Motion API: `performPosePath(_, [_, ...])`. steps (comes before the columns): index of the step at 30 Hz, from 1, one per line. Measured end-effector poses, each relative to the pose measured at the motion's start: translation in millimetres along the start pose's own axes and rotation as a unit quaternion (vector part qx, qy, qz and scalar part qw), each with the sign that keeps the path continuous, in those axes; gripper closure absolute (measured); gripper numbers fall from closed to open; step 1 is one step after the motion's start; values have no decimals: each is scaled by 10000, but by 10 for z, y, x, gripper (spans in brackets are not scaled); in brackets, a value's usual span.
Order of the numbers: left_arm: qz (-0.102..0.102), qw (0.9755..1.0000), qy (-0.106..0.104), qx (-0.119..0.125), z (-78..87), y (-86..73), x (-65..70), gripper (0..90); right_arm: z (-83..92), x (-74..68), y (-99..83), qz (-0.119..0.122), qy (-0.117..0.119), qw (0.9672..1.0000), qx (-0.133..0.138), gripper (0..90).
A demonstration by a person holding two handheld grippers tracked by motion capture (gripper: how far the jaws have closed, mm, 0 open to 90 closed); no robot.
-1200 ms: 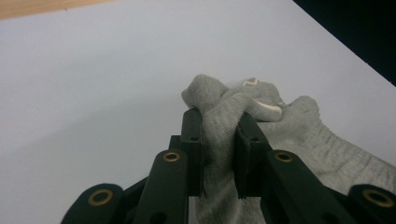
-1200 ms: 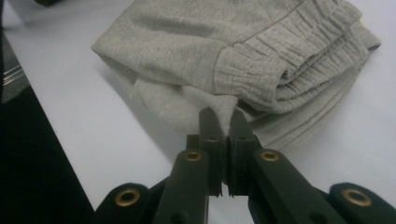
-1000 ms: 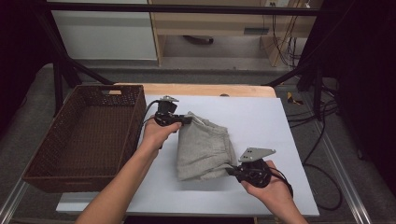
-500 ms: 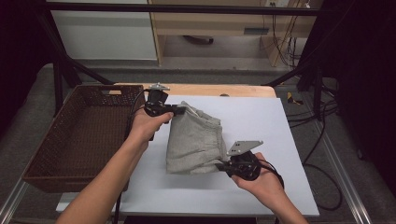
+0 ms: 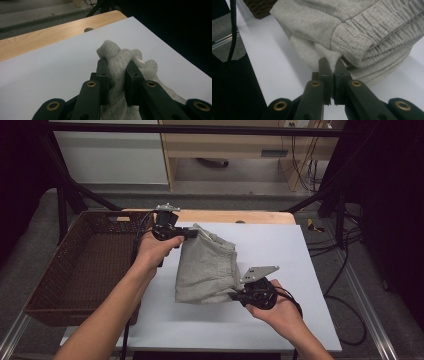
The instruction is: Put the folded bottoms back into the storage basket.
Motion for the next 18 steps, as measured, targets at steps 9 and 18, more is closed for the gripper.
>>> performPosePath(9, [-31, 10000, 70, 64, 58, 39, 12, 769, -76, 2, 41, 131, -2, 9999, -17, 875])
performPosePath(18, [-124, 9998, 114, 122, 213, 140, 10, 768, -101, -52, 156, 158, 62, 9998, 61, 875])
Point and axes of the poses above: each handheld gripper's, and its own axes: z roughly backward along the jaws, y roughly out of its top, x roughly to its right, the point moved 3 cm from there along -z, roughly forward along the jaws, and after that the axes turned 2 degrees about -x, right-handed, at the moved point
